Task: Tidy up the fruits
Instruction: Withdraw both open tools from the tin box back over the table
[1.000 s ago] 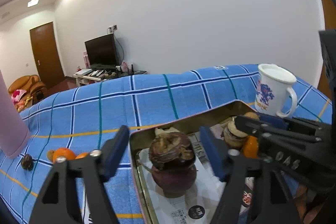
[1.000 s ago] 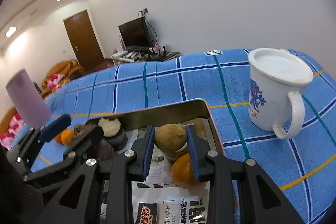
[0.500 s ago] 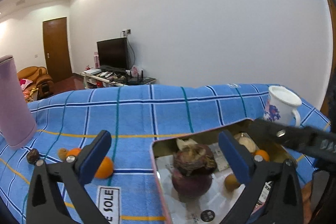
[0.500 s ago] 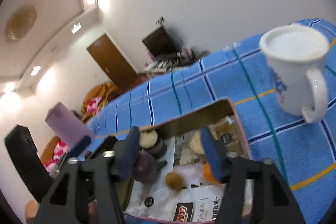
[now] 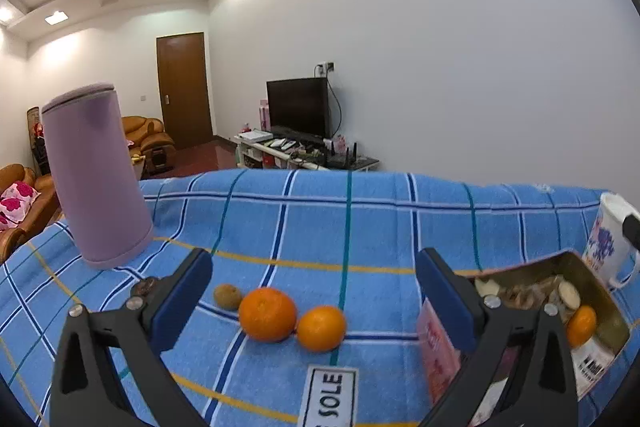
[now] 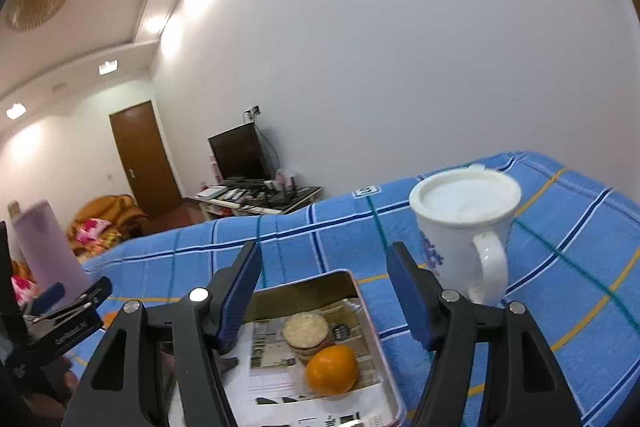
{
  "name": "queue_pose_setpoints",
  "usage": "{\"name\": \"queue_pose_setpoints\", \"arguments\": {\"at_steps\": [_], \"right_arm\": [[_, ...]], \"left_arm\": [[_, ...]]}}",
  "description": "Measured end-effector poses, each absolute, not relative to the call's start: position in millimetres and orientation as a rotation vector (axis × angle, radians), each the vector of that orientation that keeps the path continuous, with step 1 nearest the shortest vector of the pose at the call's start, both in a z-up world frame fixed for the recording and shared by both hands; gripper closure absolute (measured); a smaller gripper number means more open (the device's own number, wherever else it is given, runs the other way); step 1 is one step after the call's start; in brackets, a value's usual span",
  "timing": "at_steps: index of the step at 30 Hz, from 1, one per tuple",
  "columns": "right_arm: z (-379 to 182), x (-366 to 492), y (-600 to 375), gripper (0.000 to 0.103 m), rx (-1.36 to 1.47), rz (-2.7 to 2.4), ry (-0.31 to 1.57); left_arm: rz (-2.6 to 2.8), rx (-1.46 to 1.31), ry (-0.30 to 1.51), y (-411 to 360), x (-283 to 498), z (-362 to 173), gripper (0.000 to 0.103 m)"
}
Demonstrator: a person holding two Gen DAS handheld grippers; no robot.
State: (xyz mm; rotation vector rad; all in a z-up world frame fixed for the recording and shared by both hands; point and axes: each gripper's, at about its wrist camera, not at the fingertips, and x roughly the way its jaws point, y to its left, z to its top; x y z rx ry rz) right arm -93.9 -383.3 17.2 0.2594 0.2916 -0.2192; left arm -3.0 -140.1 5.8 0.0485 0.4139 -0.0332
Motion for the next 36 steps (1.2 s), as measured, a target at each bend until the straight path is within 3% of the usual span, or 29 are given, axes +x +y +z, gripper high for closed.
{"name": "queue_pose_setpoints", "arguments": {"at_steps": [10, 18, 27, 36], "right_arm": [[17.5, -103.2, -376.6, 0.036, 0.231, -0.26, 0.316], [9.2, -78.4, -344.6, 0.036, 0.326, 0.022, 0.483], [-10.0, -48.7, -290.3, 0.036, 0.049, 0.028, 0.628], [-10.4, -57.7, -338.9, 0.036, 0.245, -0.101, 0.586]], "left_arm": [[-0.078, 0.084, 0.46, -139.4, -8.9, -2.3, 0.0], [-0.043, 0.101, 0.479, -122.9, -12.7, -2.5, 0.0], [-0.02, 0.083, 0.507, -103.5, -8.3, -4.2, 0.0], [-0.025, 0.064, 0.515, -97.0, -5.2, -5.7, 0.0]]}}
